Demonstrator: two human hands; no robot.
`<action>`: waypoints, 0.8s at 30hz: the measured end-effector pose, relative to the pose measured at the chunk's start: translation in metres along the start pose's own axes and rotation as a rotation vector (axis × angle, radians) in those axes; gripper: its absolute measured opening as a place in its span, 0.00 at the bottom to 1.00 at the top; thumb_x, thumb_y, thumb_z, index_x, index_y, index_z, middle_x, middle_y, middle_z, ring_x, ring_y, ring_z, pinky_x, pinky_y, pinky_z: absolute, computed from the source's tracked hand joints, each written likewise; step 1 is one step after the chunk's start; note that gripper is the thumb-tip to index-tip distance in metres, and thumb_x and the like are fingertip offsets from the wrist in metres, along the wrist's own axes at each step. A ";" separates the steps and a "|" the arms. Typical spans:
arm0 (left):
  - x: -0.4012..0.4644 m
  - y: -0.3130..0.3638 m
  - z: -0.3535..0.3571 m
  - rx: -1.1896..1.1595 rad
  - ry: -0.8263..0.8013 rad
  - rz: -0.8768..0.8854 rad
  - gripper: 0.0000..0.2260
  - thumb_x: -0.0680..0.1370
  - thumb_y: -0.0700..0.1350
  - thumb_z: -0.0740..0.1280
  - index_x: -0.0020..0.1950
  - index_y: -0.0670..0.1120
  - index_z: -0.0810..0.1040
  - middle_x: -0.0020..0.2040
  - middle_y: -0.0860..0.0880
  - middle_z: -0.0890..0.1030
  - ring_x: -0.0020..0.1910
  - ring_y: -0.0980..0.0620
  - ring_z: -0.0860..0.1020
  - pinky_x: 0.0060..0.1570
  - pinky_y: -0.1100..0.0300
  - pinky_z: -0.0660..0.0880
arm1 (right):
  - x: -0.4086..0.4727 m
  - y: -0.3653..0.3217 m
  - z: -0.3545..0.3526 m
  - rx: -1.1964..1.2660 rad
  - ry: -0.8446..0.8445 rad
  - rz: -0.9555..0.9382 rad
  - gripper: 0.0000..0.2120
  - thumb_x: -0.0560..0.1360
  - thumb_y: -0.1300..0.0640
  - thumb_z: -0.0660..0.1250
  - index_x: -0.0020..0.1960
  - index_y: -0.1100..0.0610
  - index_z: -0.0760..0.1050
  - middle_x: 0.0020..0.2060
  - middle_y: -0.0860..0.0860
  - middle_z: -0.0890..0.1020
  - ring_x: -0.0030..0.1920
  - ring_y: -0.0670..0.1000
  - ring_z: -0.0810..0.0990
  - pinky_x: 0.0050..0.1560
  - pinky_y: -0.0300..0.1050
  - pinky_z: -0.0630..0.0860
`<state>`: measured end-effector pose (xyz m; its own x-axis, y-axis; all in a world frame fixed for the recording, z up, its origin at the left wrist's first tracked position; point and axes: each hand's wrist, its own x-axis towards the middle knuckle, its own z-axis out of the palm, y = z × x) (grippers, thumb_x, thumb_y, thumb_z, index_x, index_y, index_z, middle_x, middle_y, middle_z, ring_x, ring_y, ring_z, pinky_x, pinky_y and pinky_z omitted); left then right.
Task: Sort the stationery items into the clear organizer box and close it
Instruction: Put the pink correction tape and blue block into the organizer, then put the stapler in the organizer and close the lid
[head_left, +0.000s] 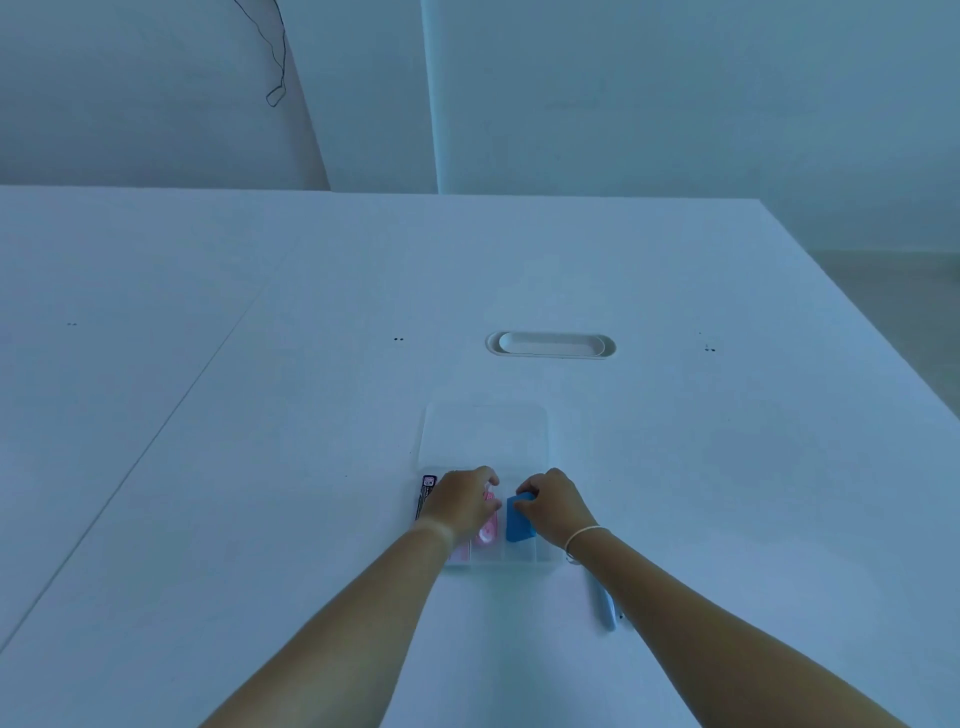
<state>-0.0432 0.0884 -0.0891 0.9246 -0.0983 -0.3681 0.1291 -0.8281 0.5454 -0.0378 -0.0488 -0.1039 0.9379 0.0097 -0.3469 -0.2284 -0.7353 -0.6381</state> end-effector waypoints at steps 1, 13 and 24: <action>0.000 0.000 0.000 0.032 -0.005 0.013 0.16 0.79 0.45 0.63 0.66 0.46 0.74 0.62 0.43 0.79 0.61 0.45 0.76 0.59 0.55 0.74 | 0.000 0.000 0.000 -0.005 0.001 -0.005 0.12 0.75 0.61 0.63 0.56 0.63 0.78 0.58 0.61 0.74 0.57 0.57 0.76 0.51 0.41 0.71; -0.001 -0.006 -0.003 0.263 -0.003 0.128 0.19 0.80 0.43 0.60 0.71 0.47 0.69 0.70 0.48 0.73 0.70 0.46 0.67 0.66 0.51 0.69 | -0.010 -0.007 -0.003 -0.027 -0.002 -0.031 0.13 0.76 0.63 0.59 0.56 0.64 0.79 0.57 0.59 0.81 0.58 0.56 0.78 0.58 0.44 0.73; -0.006 -0.016 -0.014 0.290 0.053 0.162 0.19 0.80 0.44 0.59 0.71 0.48 0.69 0.70 0.50 0.72 0.68 0.48 0.68 0.66 0.52 0.71 | -0.016 0.016 -0.042 -0.065 0.071 0.097 0.09 0.75 0.60 0.60 0.50 0.61 0.76 0.50 0.58 0.81 0.44 0.53 0.75 0.49 0.45 0.75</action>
<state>-0.0462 0.1099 -0.0854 0.9432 -0.2189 -0.2498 -0.1214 -0.9273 0.3540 -0.0452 -0.0887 -0.0796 0.9290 -0.1096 -0.3536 -0.3034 -0.7726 -0.5577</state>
